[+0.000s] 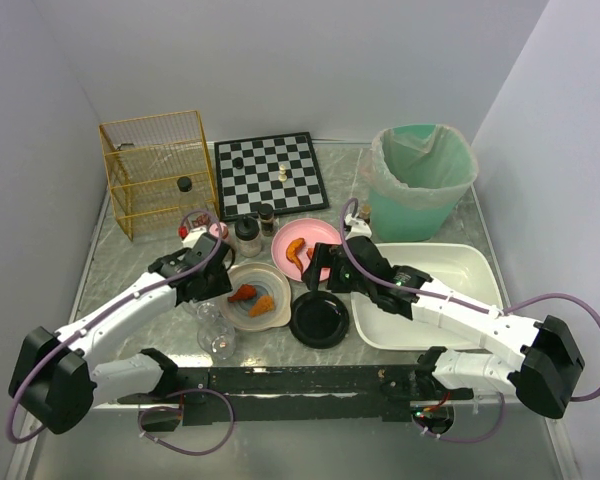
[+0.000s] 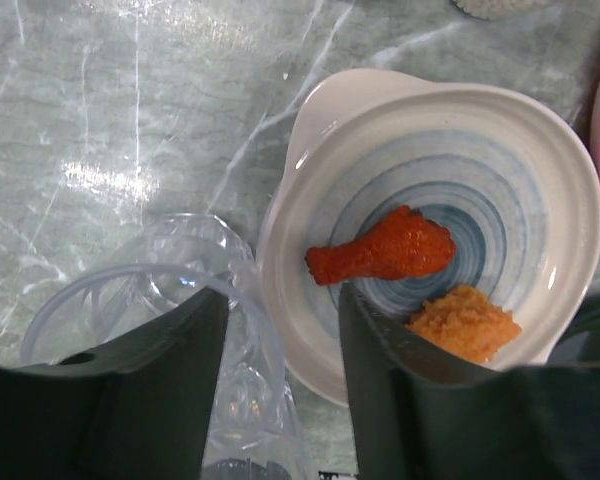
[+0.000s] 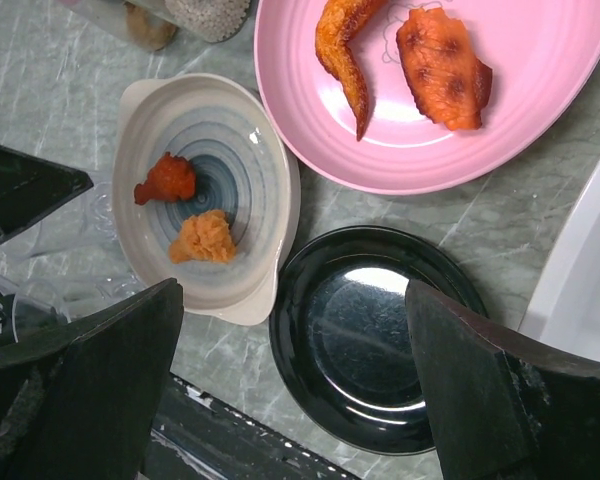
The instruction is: Clear the kitchen counter
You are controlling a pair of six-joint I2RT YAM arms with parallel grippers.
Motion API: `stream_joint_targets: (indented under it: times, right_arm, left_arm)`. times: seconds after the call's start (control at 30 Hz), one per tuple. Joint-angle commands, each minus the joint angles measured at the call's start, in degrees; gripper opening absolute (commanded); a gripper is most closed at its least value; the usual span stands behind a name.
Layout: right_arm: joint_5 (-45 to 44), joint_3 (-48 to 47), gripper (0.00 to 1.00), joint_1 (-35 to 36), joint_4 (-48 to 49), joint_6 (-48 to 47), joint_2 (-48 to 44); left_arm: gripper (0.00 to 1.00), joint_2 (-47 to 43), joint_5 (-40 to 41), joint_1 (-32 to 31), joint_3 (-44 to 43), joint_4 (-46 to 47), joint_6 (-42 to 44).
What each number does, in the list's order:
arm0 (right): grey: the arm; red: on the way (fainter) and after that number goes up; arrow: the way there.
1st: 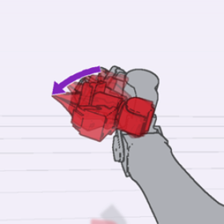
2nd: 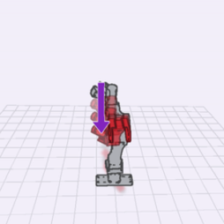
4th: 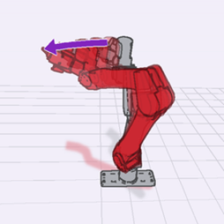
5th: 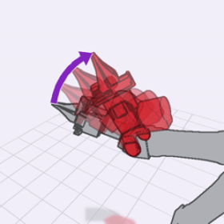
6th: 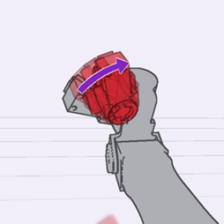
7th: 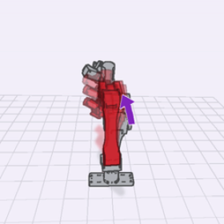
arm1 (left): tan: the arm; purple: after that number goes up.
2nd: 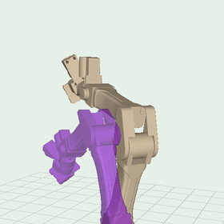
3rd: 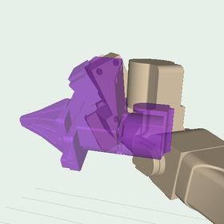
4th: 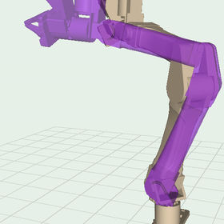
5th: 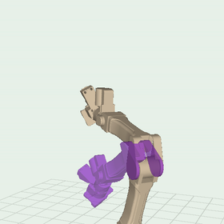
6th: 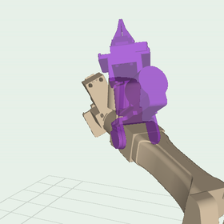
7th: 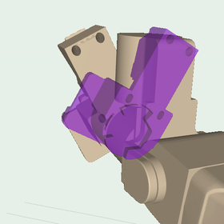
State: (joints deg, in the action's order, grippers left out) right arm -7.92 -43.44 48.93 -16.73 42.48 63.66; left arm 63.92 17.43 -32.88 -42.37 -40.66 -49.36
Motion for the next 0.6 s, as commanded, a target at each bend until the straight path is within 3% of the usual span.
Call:
stream_joint_targets:
  times: [0.0,0.13,0.4,0.57]
  right_arm:
    - [0.98,0.20,0.98,-0.59,1.35,-0.21,-0.46]
    - [1.68,0.20,0.98,-1.11,1.62,-0.20,-0.20]
    - [2.82,-0.85,0.98,-1.82,1.88,-0.73,0.85]
    - [3.09,-1.12,0.98,-1.90,1.88,-0.56,1.38]
  left_arm:
    - [0.49,1.82,2.86,-0.34,0.18,2.26,-0.91]
    - [0.40,2.52,4.36,-0.78,-0.08,1.47,-1.61]
    - [0.03,1.82,7.79,-1.57,-3.59,-3.53,-2.76]
    - [0.01,1.73,10.34,-2.27,-9.12,-10.38,-1.79]
